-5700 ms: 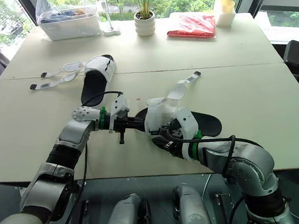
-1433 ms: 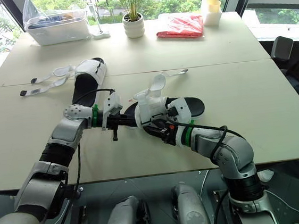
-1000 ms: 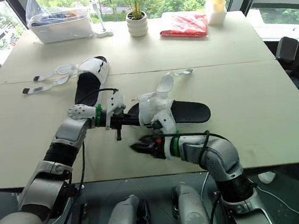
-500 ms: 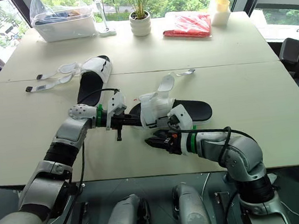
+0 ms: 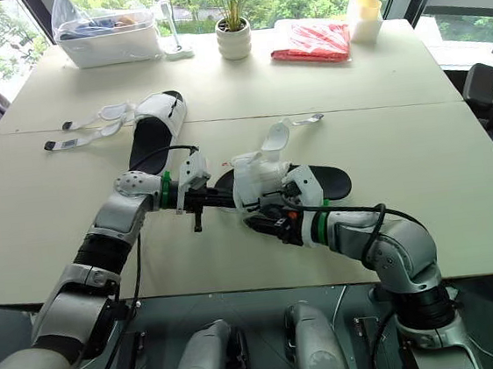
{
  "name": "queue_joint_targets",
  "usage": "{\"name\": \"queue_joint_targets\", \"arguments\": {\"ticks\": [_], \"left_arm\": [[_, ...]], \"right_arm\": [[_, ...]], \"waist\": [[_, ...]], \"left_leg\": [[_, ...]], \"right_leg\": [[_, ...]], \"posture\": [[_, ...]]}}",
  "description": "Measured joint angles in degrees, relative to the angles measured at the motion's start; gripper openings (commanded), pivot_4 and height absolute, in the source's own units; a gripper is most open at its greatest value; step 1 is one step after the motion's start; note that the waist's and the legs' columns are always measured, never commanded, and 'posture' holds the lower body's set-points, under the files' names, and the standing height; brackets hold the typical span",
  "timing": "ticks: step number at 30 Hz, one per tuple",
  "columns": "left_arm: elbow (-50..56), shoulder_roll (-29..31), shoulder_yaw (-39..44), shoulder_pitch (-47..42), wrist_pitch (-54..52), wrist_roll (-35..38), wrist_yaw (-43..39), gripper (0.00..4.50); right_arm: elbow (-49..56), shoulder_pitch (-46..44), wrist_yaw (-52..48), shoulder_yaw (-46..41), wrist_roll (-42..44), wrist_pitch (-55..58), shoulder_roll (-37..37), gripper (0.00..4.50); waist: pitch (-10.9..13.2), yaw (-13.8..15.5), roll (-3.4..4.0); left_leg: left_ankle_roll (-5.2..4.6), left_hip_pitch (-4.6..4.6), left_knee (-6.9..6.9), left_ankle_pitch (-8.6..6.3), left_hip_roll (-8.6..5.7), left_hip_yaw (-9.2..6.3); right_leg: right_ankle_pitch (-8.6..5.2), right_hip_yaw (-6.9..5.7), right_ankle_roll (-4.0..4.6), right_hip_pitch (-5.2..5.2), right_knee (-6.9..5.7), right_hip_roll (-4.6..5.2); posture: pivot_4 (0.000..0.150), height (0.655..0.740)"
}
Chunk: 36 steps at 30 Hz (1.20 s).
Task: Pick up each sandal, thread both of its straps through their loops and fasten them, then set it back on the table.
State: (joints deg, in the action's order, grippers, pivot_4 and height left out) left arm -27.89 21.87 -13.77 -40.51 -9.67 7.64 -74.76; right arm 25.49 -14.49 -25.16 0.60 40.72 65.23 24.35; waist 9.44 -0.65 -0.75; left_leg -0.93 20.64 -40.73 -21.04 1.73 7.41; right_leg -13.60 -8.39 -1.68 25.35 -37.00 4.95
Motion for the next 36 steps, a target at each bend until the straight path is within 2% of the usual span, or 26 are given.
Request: {"name": "queue_joint_targets", "arguments": {"ticks": [8, 16, 19, 21, 22, 29, 36], "left_arm": [[0.65, 0.24, 0.01, 0.41, -0.02, 0.11, 0.2, 0.0], [0.75, 0.51, 0.04, 0.42, -0.05, 0.11, 0.29, 0.0], [0.76, 0.42, -0.02, 0.41, -0.05, 0.11, 0.36, 0.0], [0.76, 0.43, -0.02, 0.42, -0.05, 0.12, 0.35, 0.0], [0.77, 0.42, -0.03, 0.41, -0.05, 0.13, 0.33, 0.0], [0.85, 0.26, -0.09, 0.41, -0.05, 0.3, 0.33, 0.0], [1.06, -0.49, -0.95, 0.41, 0.01, 0.49, 0.07, 0.0]], "right_arm": [[-0.05, -0.37, -0.65, 0.17, 0.02, -0.92, 0.17, 2.27], [-2.91, -1.75, 0.49, 3.28, -1.27, -1.95, -4.59, 2.27], [-4.48, -1.81, 0.63, 3.92, -2.21, -2.99, -5.3, 1.39], [-5.16, -1.81, 0.76, 3.7, -2.9, -3.72, -5.28, 0.39], [-5.25, -1.86, 0.74, 3.67, -2.95, -3.95, -5.29, 0.02], [-4.55, -1.71, 0.15, 3.59, -2.71, -3.67, -4.49, 0.02], [4.0, 5.0, -4.43, 2.55, 2.57, 0.14, 3.55, 0.02]], "waist": [[0.0, -0.03, 0.0], [0.0, -0.17, 0.0], [0.0, -0.12, 0.0], [0.0, -0.11, 0.0], [0.0, -0.1, 0.0], [0.0, -0.08, 0.01], [0.01, 0.31, 0.02]], "left_leg": [[0.0, -0.01, 0.0, 0.0, 0.0, 0.0], [0.01, -0.03, 0.0, 0.01, 0.01, 0.01], [0.01, -0.01, -0.01, 0.01, 0.0, 0.01], [0.01, -0.01, -0.01, 0.01, 0.0, 0.01], [0.01, -0.01, -0.01, 0.01, 0.0, 0.01], [0.01, 0.0, -0.01, 0.01, 0.0, 0.01], [-0.02, 0.08, 0.0, -0.01, -0.01, -0.04]], "right_leg": [[0.0, 0.0, 0.0, 0.0, -0.01, -0.01], [0.0, 0.0, 0.0, 0.0, -0.05, -0.01], [0.0, 0.0, 0.0, 0.0, -0.04, -0.01], [0.0, 0.0, 0.0, 0.0, -0.05, -0.01], [0.0, 0.0, 0.0, 0.0, -0.05, -0.02], [0.0, 0.0, 0.0, 0.01, -0.04, -0.01], [-0.01, -0.03, -0.01, 0.01, 0.05, 0.0]], "posture": [[0.15, 0.7288], [0.15, 0.7288], [0.15, 0.7288], [0.15, 0.7288], [0.15, 0.7288], [0.15, 0.7288], [0.15, 0.7288]]}}
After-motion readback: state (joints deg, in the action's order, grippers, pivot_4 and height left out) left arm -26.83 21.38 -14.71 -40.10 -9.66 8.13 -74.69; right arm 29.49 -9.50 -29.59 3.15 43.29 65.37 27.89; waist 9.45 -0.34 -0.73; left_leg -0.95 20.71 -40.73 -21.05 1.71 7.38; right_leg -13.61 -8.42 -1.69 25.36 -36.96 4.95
